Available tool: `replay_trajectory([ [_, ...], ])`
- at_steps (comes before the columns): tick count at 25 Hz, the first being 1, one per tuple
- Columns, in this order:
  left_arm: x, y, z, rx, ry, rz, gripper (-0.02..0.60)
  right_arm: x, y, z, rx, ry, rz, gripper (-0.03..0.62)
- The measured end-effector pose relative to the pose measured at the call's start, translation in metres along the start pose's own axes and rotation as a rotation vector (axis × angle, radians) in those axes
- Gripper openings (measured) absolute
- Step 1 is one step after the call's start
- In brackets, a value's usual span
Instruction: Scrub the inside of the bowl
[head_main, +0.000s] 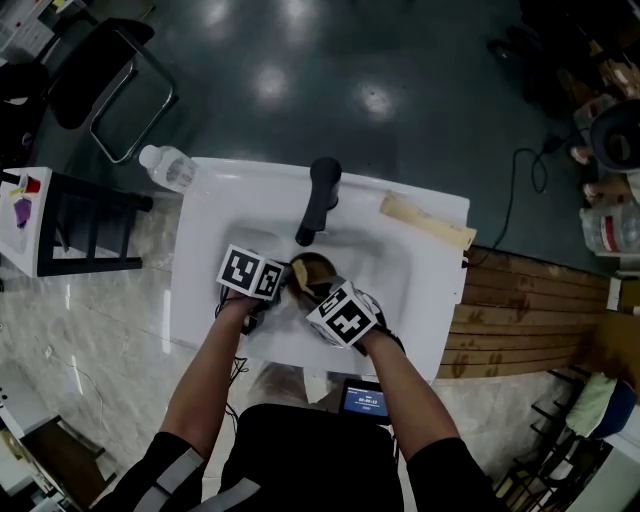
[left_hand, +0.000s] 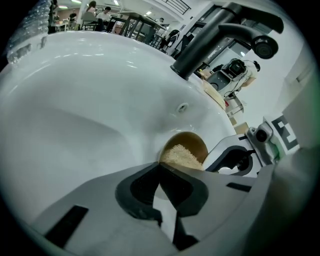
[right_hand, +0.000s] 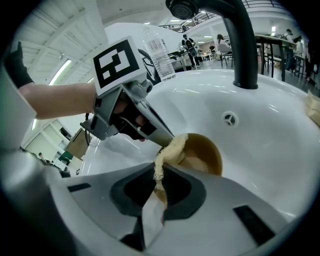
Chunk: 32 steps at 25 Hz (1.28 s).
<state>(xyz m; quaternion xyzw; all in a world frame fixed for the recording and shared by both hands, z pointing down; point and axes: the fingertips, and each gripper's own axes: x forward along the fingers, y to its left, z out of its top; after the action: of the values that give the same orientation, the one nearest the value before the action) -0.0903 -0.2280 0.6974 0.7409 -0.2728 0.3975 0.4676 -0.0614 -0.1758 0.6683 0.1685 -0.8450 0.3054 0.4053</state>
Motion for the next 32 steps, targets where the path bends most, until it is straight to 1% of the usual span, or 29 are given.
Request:
replay_trajectory([
  [5, 0.0, -0.001, 0.001, 0.018, 0.0, 0.021, 0.011, -0.014, -0.003, -0.009, -0.033, 0.053, 0.031, 0.041],
  [8, 0.0, -0.001, 0.002, 0.024, -0.001, 0.025, 0.009, -0.021, -0.01, -0.014, -0.061, 0.082, 0.011, 0.041],
  [11, 0.0, -0.003, 0.002, 0.035, 0.001, 0.03, 0.011, -0.023, -0.019, -0.015, -0.076, 0.082, -0.032, 0.041],
  [17, 0.0, -0.004, 0.002, 0.055, 0.012, 0.036, 0.011, -0.029, -0.041, -0.012, -0.106, 0.068, -0.158, 0.041],
  [22, 0.0, -0.004, 0.0, 0.057, 0.019, 0.031, 0.011, -0.029, -0.052, -0.011, -0.148, 0.056, -0.215, 0.041],
  [27, -0.001, -0.007, -0.001, 0.066, 0.029, 0.012, 0.012, -0.025, -0.065, -0.004, -0.2, 0.03, -0.319, 0.041],
  [30, -0.001, -0.009, -0.001, 0.066, 0.03, 0.003, 0.014, -0.021, -0.072, 0.002, -0.181, 0.001, -0.365, 0.041],
  [32, -0.001, -0.009, 0.0, 0.063, 0.028, 0.002, 0.014, -0.017, -0.075, 0.006, -0.139, -0.022, -0.375, 0.041],
])
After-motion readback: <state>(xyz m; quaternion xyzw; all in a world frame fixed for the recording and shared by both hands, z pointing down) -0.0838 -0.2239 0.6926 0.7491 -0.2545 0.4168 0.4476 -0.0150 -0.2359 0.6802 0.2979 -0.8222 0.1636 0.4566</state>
